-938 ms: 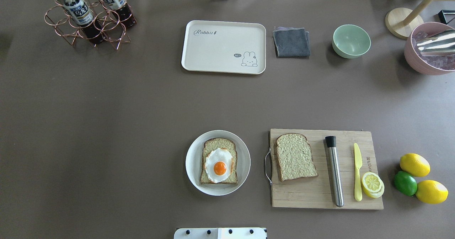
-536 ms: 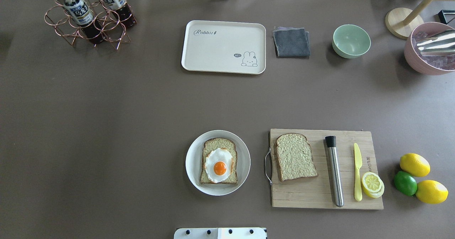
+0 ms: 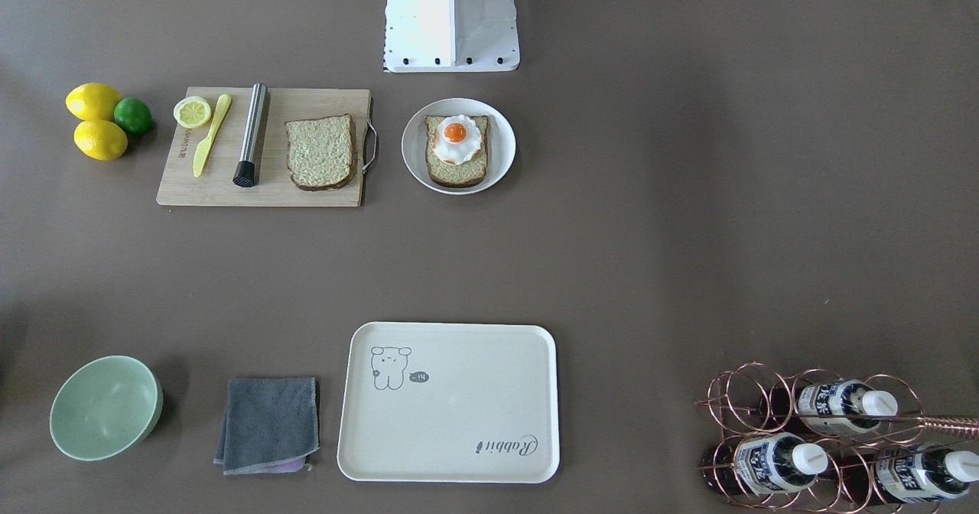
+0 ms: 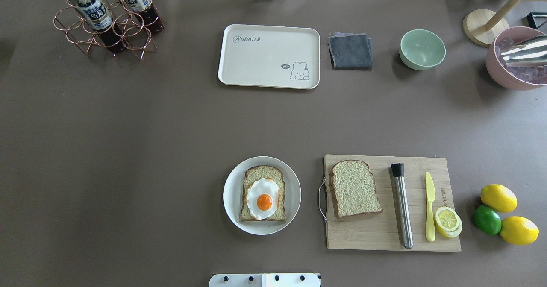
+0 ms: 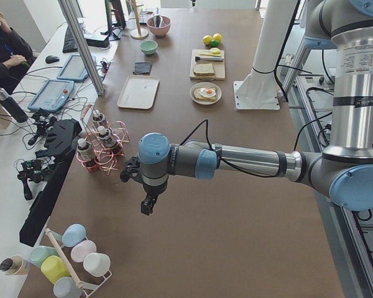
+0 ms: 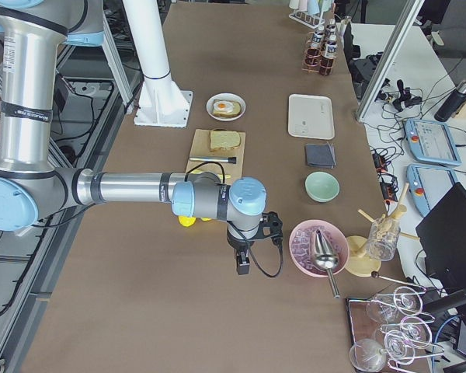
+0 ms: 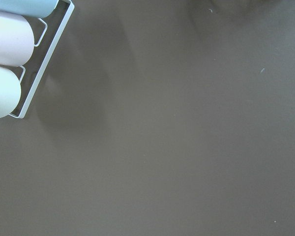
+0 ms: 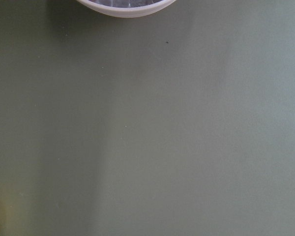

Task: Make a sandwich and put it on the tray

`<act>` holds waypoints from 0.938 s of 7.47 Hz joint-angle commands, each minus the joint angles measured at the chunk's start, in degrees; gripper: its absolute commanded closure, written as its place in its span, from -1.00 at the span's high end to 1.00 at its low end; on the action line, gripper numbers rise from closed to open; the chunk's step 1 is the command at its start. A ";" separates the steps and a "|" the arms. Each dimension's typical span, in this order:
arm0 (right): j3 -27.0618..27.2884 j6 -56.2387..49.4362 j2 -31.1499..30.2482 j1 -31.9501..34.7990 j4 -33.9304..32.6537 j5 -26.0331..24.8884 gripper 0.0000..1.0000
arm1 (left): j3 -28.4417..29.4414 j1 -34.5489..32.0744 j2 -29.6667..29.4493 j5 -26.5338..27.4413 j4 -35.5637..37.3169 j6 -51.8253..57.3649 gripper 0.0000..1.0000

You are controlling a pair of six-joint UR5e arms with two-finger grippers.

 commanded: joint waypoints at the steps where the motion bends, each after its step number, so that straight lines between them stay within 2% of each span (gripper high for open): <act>1: 0.45 -0.49 0.37 0.25 0.03 -0.94 1.00 | 0.11 0.00 0.85 0.06 -7.23 -0.31 0.98; 5: 0.81 -0.31 0.81 0.51 0.21 -0.51 1.00 | 0.46 0.09 0.77 -0.12 -8.59 -0.23 0.98; 7: 0.02 0.12 0.29 0.51 4.58 -0.51 1.00 | 0.29 0.18 0.33 -0.03 -8.68 -0.23 0.99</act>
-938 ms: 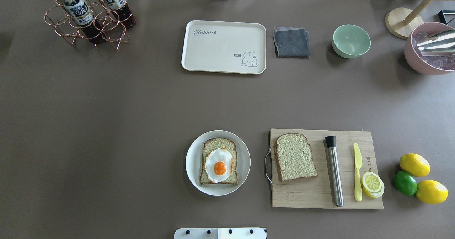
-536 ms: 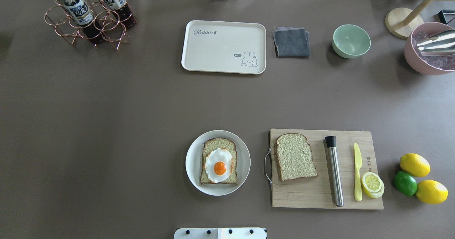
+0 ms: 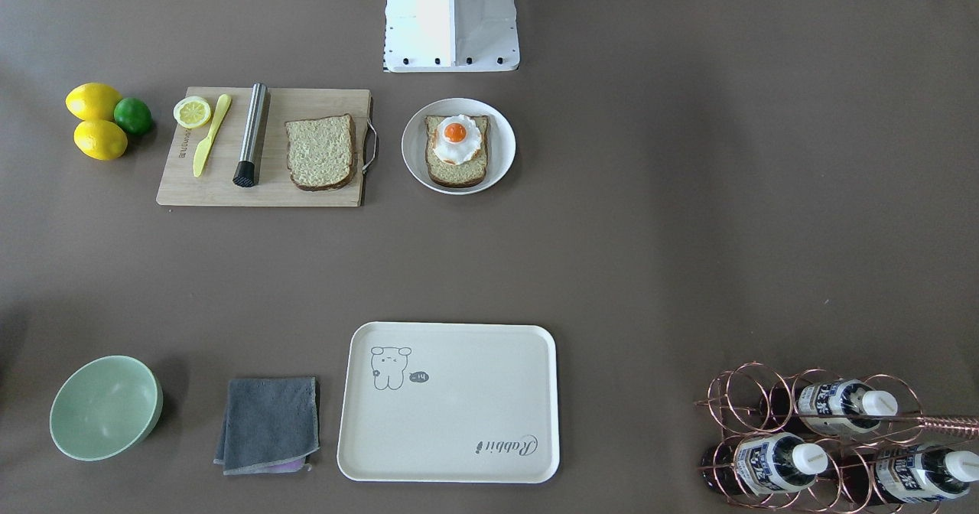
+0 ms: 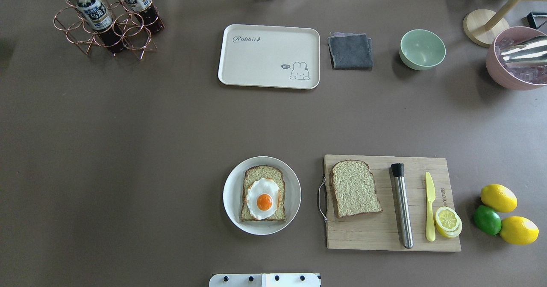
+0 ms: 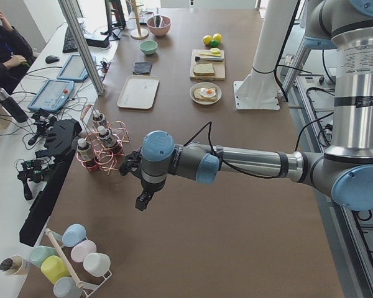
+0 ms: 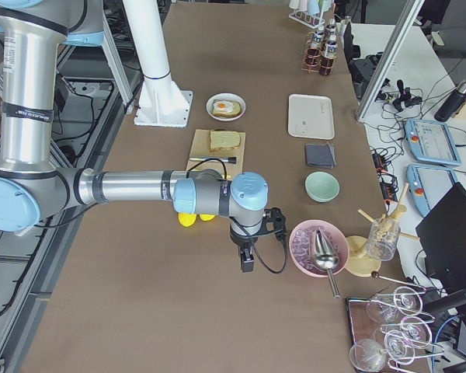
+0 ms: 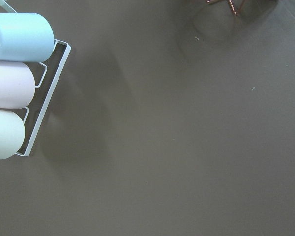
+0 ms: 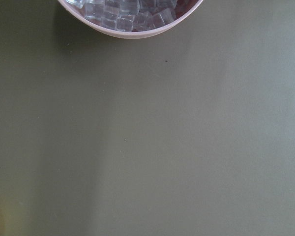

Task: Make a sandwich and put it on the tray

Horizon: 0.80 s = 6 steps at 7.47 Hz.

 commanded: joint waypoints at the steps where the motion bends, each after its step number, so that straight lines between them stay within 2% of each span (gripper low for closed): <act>1: -0.40 0.28 -0.37 0.01 3.35 0.23 1.00 | -0.05 0.09 -0.52 -0.03 -0.13 0.06 0.99; 3: -0.32 0.54 -0.37 0.01 3.35 0.32 1.00 | -0.40 0.17 -0.70 -0.03 -0.04 -0.20 0.99; 5: 0.12 5.01 -0.02 -0.17 3.44 1.02 1.00 | -1.10 2.53 -1.40 -0.12 -0.91 -8.24 0.96; 6: 0.21 6.42 0.07 -0.52 3.53 3.72 1.00 | -1.11 4.46 -1.40 -2.12 -5.97 -15.68 0.96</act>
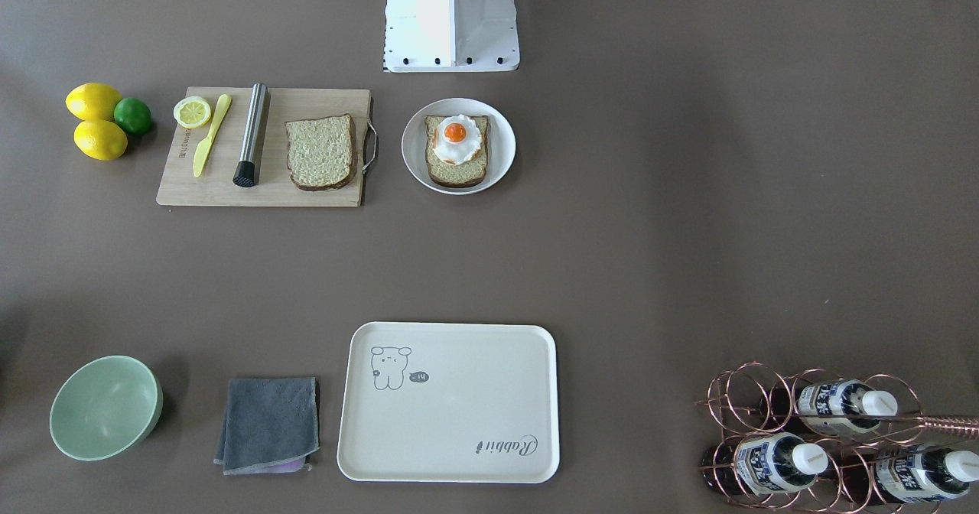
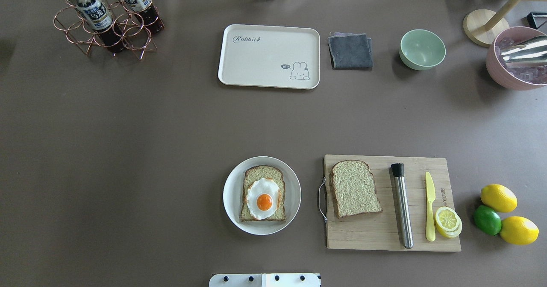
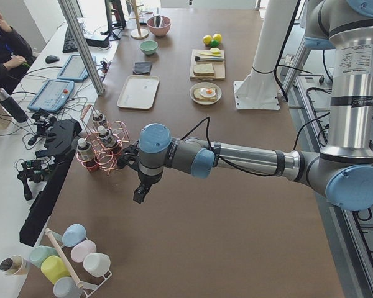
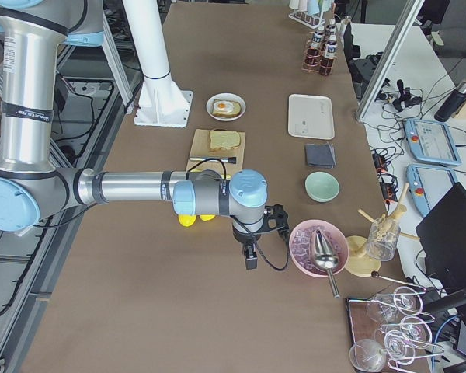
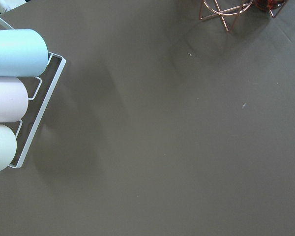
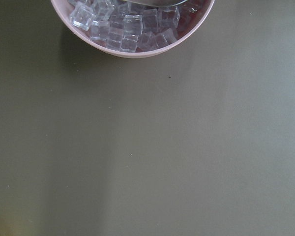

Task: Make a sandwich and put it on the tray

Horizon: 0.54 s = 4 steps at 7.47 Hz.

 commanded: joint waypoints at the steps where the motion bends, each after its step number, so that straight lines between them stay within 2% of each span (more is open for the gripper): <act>1: 1.34 5.32 0.22 -1.51 0.13 4.60 1.00 | -0.71 5.97 -0.17 -2.84 -10.61 -18.28 0.96; 2: 3.35 10.04 0.22 -3.52 0.13 4.79 1.00 | -2.02 10.00 -0.09 -2.59 -14.41 -26.02 0.96; 4: 5.91 16.12 0.22 -6.42 0.13 5.67 1.00 | -5.44 15.46 -0.08 -2.41 -17.51 -36.24 0.96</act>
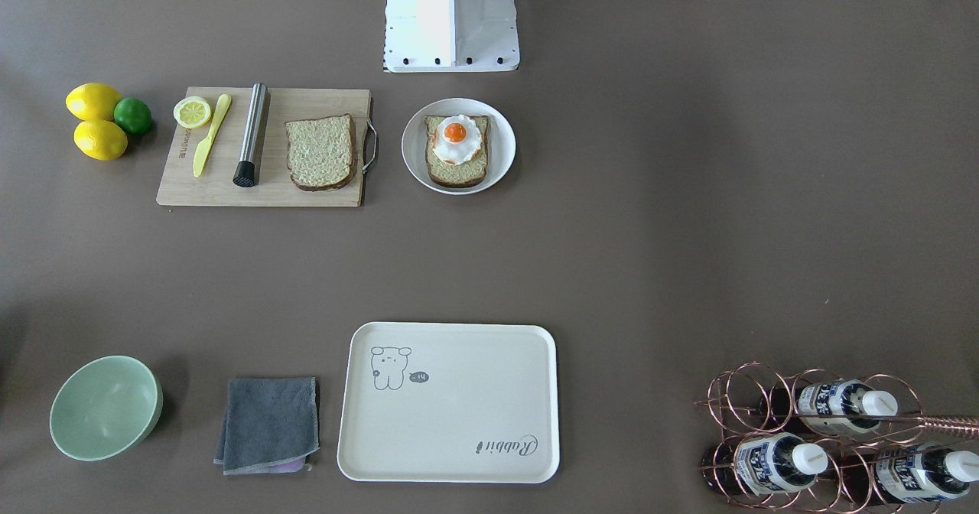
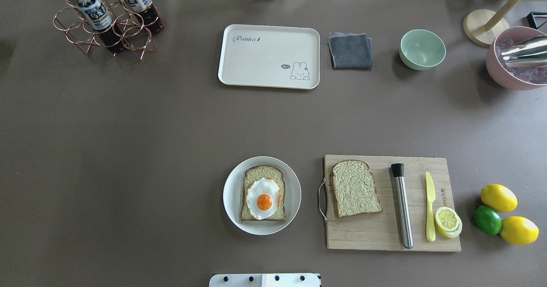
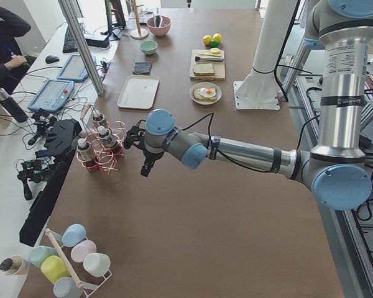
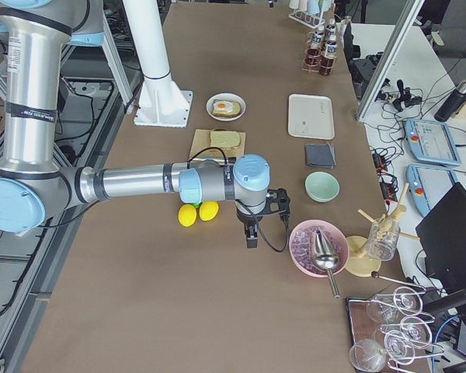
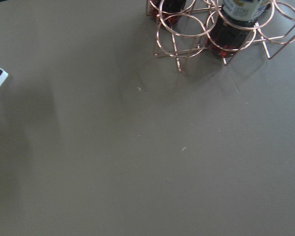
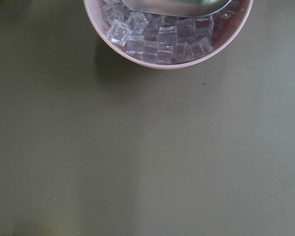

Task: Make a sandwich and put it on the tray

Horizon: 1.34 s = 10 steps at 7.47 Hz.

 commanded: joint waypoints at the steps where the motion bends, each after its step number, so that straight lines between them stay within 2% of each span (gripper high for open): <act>1: 3.63 9.39 0.00 -4.79 0.09 1.09 1.00 | -5.97 8.13 -0.02 0.37 -3.27 -14.91 0.96; 2: 4.69 13.43 0.09 -6.90 1.66 1.09 1.00 | -8.08 10.34 -0.02 0.37 -3.36 -18.97 0.96; 4: 4.35 33.93 0.00 -15.57 17.23 -0.05 1.00 | -10.56 12.20 -0.28 0.37 -3.45 -23.47 0.96; 6: 4.52 50.30 0.96 -25.42 27.64 -3.54 1.00 | -10.74 15.79 -2.47 2.29 -4.59 -28.48 0.96; 7: 4.61 57.26 3.06 -30.25 30.82 -5.74 1.00 | -10.66 19.12 -3.79 4.31 -5.38 -31.02 0.96; 10: 5.05 65.54 7.72 -41.52 31.91 -12.42 1.00 | -10.74 24.77 -7.39 7.32 -5.56 -35.61 0.96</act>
